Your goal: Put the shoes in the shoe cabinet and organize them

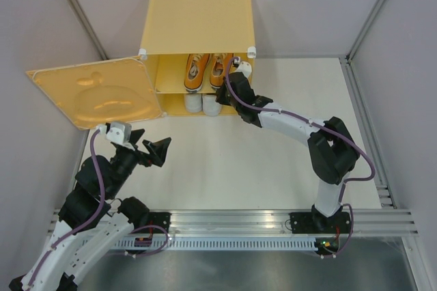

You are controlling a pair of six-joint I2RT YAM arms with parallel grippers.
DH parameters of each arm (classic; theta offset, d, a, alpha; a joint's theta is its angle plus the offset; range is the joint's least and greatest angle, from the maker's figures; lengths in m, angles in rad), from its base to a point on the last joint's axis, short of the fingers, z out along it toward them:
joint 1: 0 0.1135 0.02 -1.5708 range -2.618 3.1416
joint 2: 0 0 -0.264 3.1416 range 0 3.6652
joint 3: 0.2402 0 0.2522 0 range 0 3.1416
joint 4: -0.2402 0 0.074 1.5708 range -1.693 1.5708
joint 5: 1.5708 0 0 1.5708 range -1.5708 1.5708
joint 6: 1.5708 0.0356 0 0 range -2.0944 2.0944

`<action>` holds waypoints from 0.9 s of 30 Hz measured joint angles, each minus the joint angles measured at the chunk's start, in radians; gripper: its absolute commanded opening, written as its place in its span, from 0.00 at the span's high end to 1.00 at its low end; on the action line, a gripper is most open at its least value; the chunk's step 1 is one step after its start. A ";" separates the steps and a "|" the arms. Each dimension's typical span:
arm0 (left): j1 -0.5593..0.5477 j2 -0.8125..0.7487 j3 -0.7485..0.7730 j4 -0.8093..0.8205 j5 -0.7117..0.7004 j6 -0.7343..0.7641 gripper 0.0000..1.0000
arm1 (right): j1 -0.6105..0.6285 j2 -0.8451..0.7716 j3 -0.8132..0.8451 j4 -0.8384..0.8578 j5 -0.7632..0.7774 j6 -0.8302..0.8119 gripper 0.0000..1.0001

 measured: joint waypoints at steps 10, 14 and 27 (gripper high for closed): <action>0.000 0.000 0.000 0.000 0.003 0.000 0.00 | -0.004 0.007 0.015 -0.002 -0.032 0.010 0.79; 0.000 0.000 0.000 0.000 0.003 0.000 0.00 | -0.006 0.004 0.014 0.002 -0.045 0.011 0.75; 0.000 0.000 0.000 0.000 -0.003 0.000 0.00 | 0.005 -0.121 -0.054 0.007 -0.076 0.010 0.68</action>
